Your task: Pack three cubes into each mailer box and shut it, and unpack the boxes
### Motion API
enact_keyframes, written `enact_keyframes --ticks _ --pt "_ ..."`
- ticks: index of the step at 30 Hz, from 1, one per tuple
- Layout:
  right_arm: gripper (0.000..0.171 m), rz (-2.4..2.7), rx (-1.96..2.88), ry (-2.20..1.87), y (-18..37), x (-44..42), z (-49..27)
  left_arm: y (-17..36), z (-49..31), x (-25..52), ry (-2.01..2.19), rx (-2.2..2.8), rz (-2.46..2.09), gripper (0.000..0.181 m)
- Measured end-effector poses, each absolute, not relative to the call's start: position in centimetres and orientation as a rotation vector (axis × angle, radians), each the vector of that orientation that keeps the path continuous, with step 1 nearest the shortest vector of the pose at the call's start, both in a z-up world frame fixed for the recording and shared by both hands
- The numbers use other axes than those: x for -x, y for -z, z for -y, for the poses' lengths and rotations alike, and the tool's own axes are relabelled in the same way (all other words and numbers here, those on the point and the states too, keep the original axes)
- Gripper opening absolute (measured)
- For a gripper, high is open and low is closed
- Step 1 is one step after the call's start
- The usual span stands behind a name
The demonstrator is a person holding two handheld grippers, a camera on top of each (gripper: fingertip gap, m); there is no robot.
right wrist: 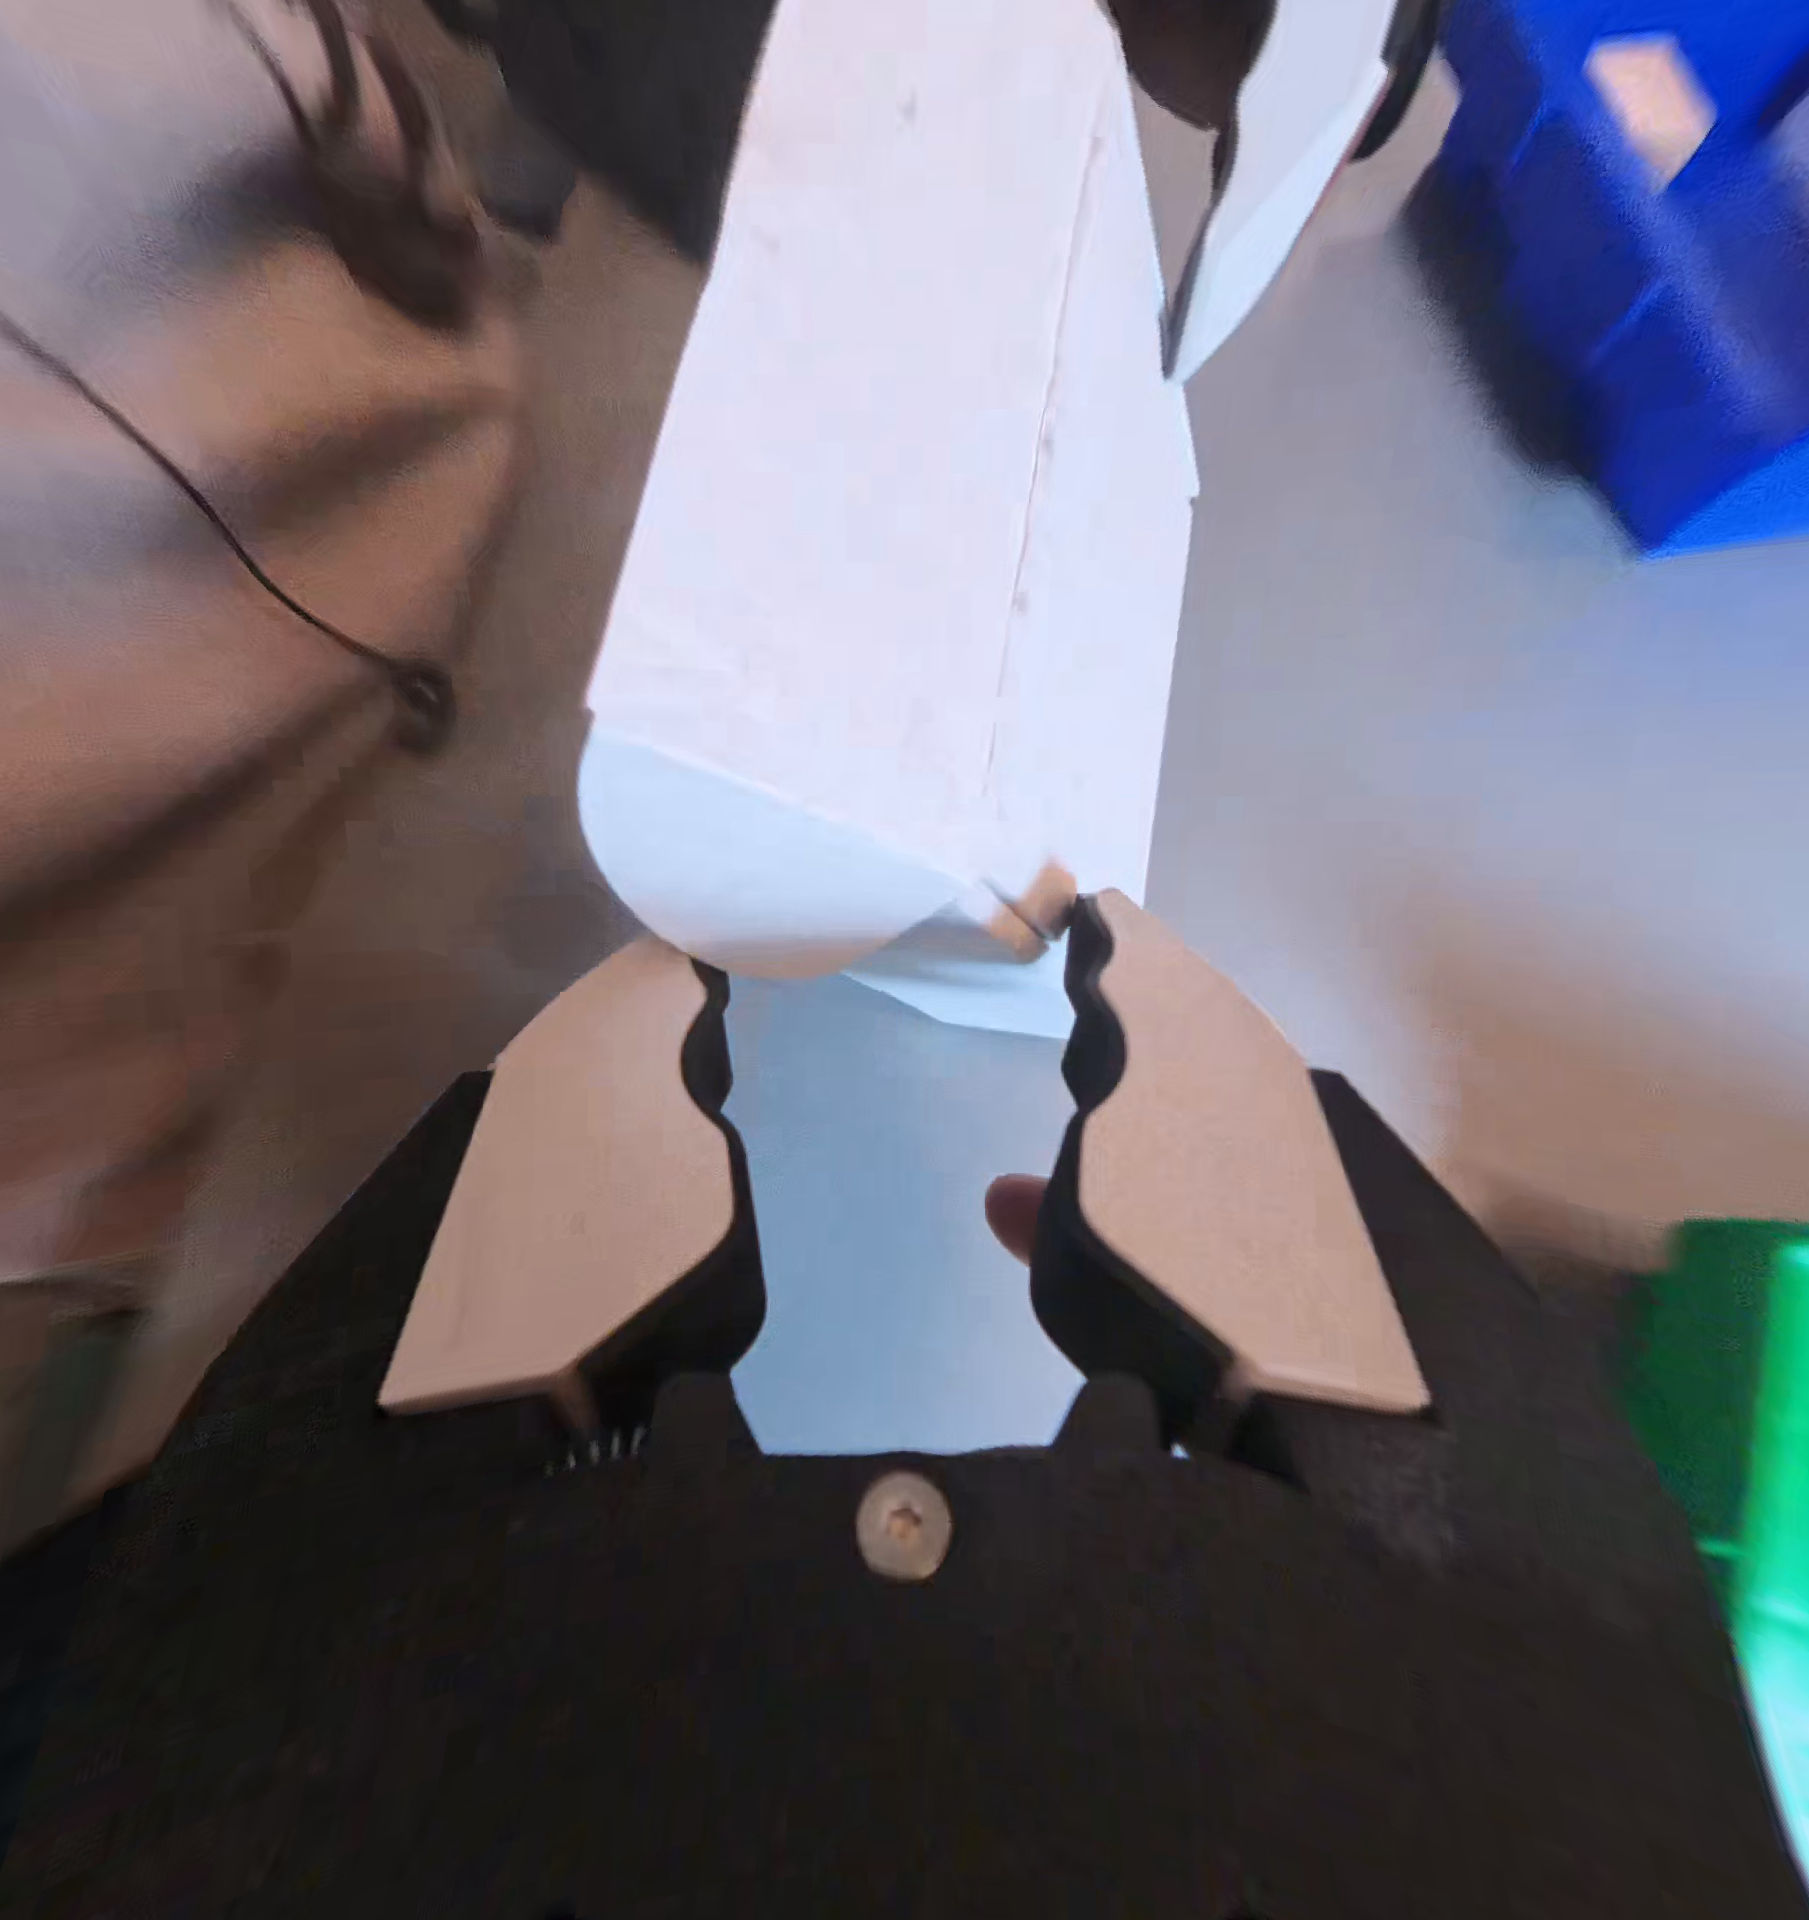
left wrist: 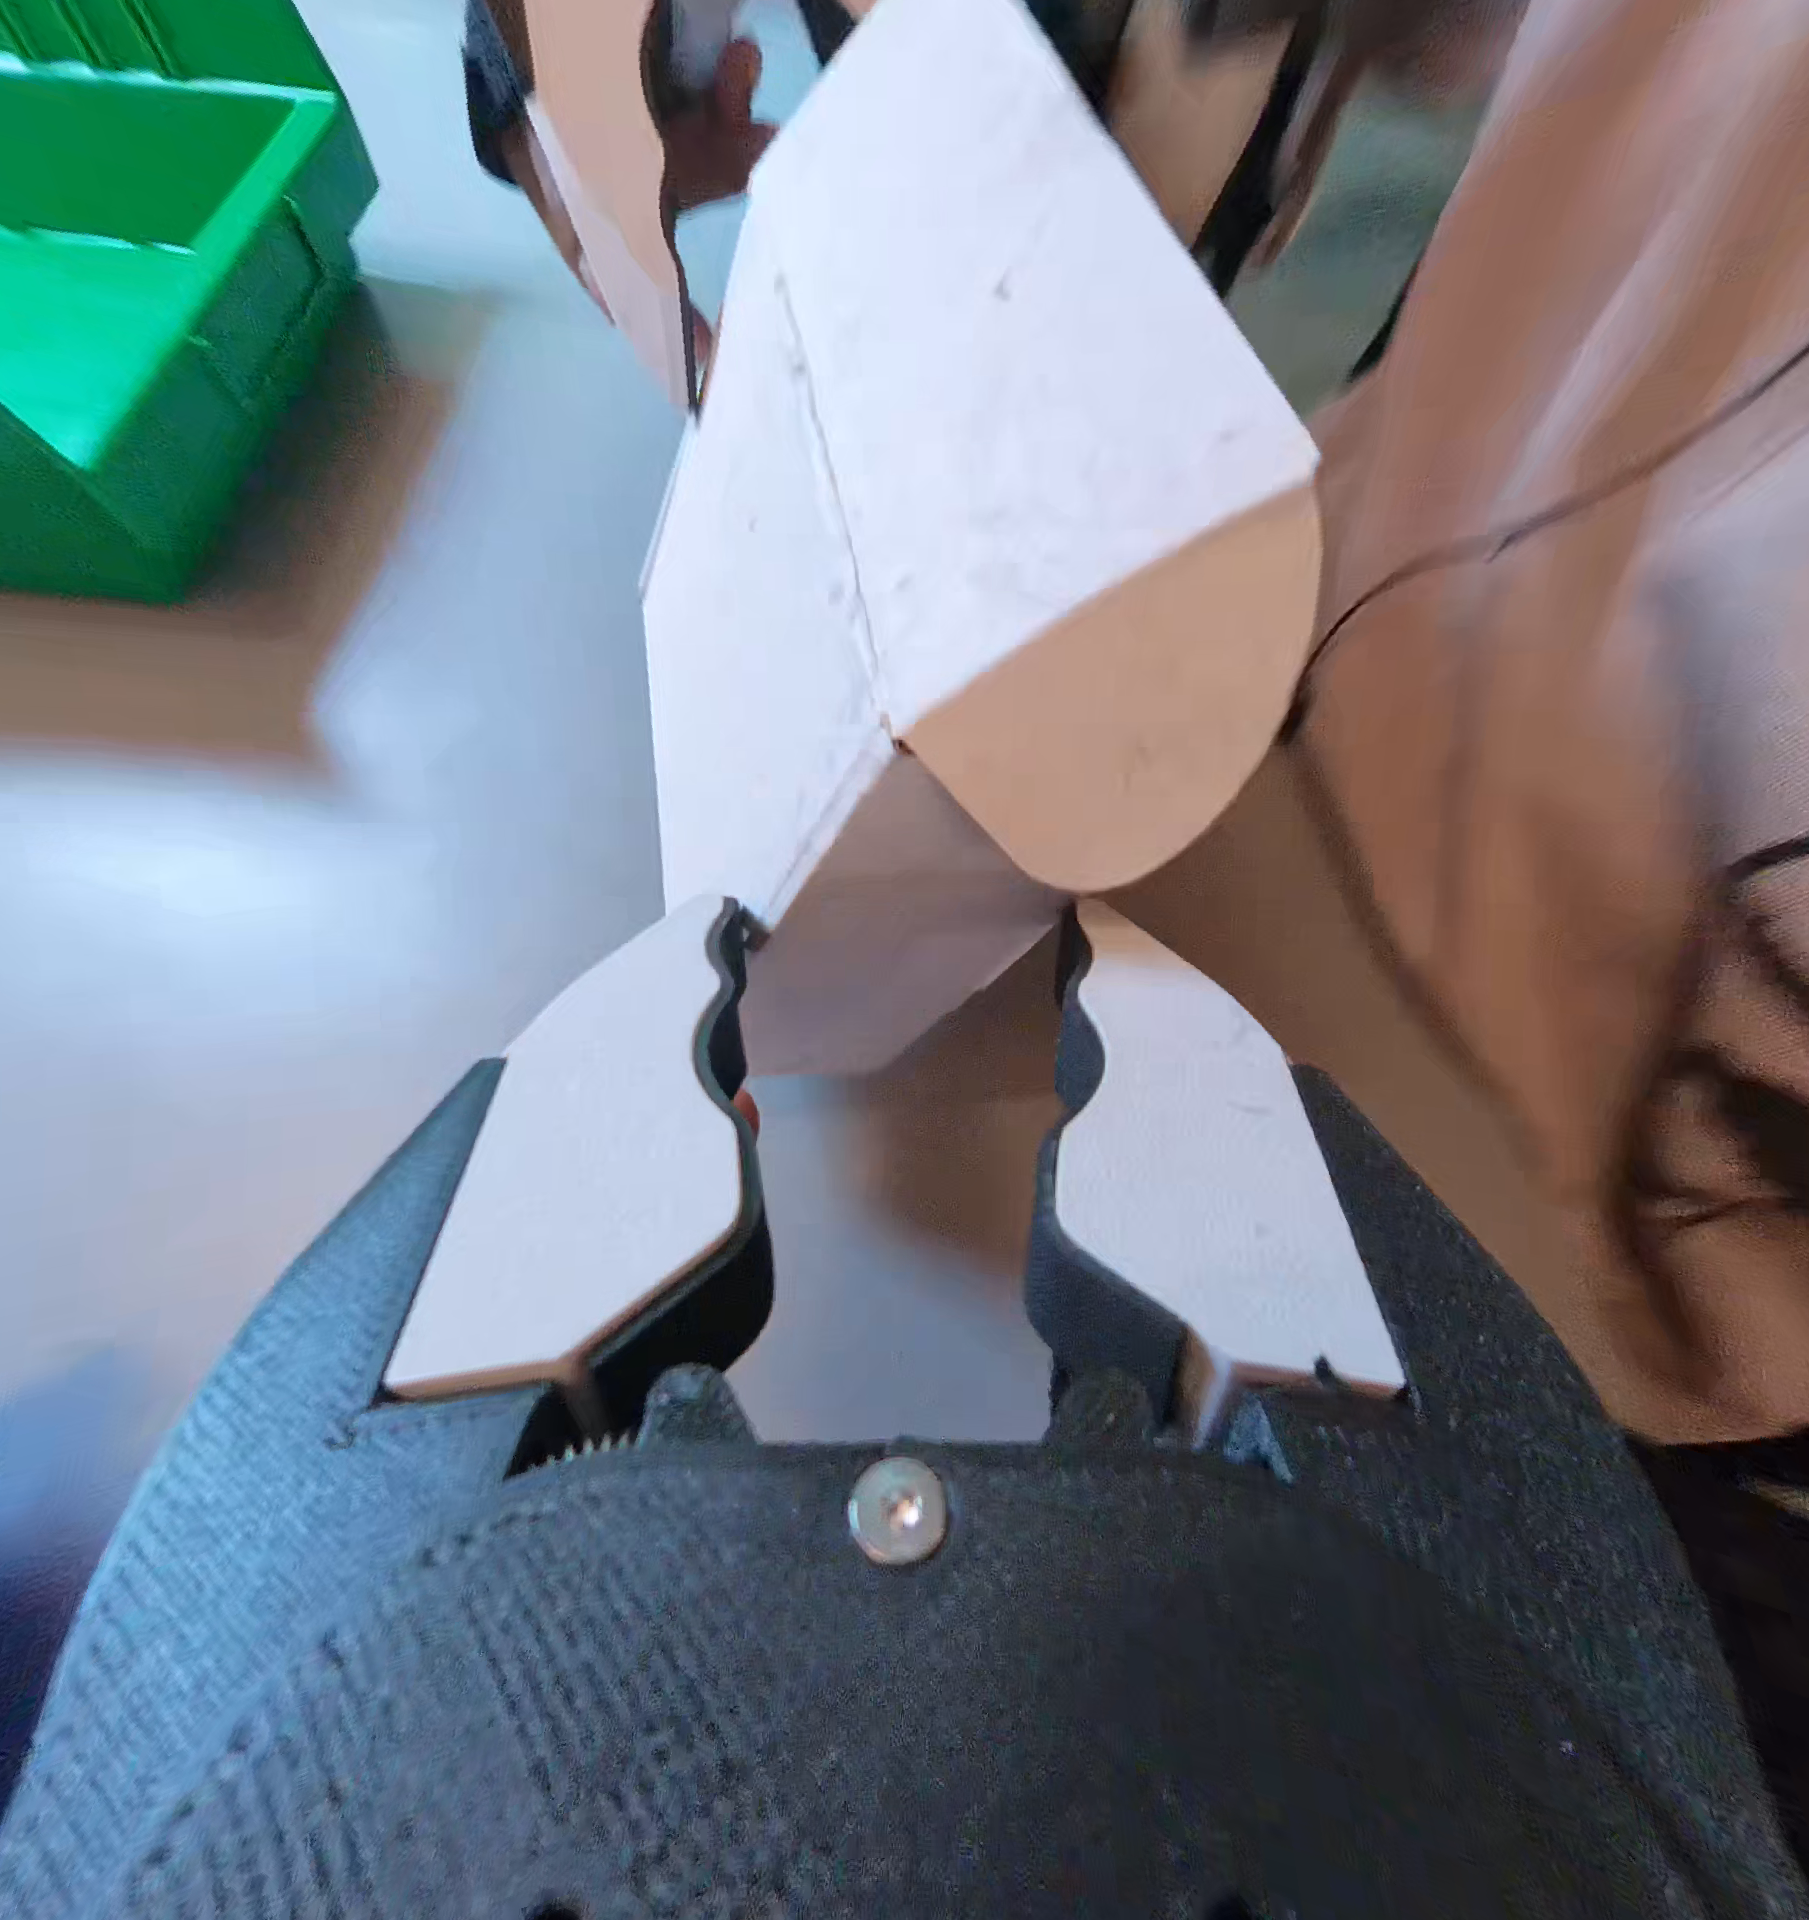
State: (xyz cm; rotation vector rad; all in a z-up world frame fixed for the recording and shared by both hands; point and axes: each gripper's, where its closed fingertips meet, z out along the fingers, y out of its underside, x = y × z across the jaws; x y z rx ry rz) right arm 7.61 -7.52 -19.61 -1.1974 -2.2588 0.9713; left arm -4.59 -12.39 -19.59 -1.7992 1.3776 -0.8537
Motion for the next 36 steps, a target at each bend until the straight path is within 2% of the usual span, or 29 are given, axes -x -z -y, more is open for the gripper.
enact_keyframes --ticks 1,5,10,18,20,22,26,29,32,36 --pt "0.061 2.244 1.282 -1.088 19.4 -7.6 7.3 19.5 12.3 4.7 0.985 1.826 -1.319 0.057" --pt "0.062 2.124 1.346 -1.377 19.4 -7.1 7.1 20.5 12.0 4.8 1.159 1.810 -1.211 0.058" --pt "0.060 2.017 1.364 -1.439 19.2 -7.1 6.7 20.3 11.8 5.2 1.102 1.773 -1.126 0.056" --pt "0.075 1.943 1.332 -1.299 18.6 -7.0 5.6 19.1 10.4 4.6 0.737 1.741 -1.127 0.088" --pt "0.076 1.938 1.304 -1.283 18.1 -6.4 5.7 18.8 10.1 3.2 0.730 1.729 -1.126 0.088" --pt "0.074 1.952 1.273 -1.241 17.8 -6.0 6.1 18.8 9.7 2.1 0.678 1.723 -1.128 0.076" --pt "0.066 1.978 1.201 -1.157 17.6 -6.0 7.1 18.9 9.8 1.5 0.640 1.718 -1.154 0.074" --pt "0.067 1.936 1.202 -1.339 16.0 -7.2 7.5 18.9 10.1 1.8 0.667 1.709 -1.166 0.074" --pt "0.059 1.895 1.197 -1.538 14.5 -8.5 6.6 18.9 10.6 1.8 0.730 1.688 -1.211 0.073" --pt "0.061 2.009 1.164 -1.571 15.2 -8.4 6.4 18.7 10.7 1.7 0.842 1.669 -1.262 0.073"
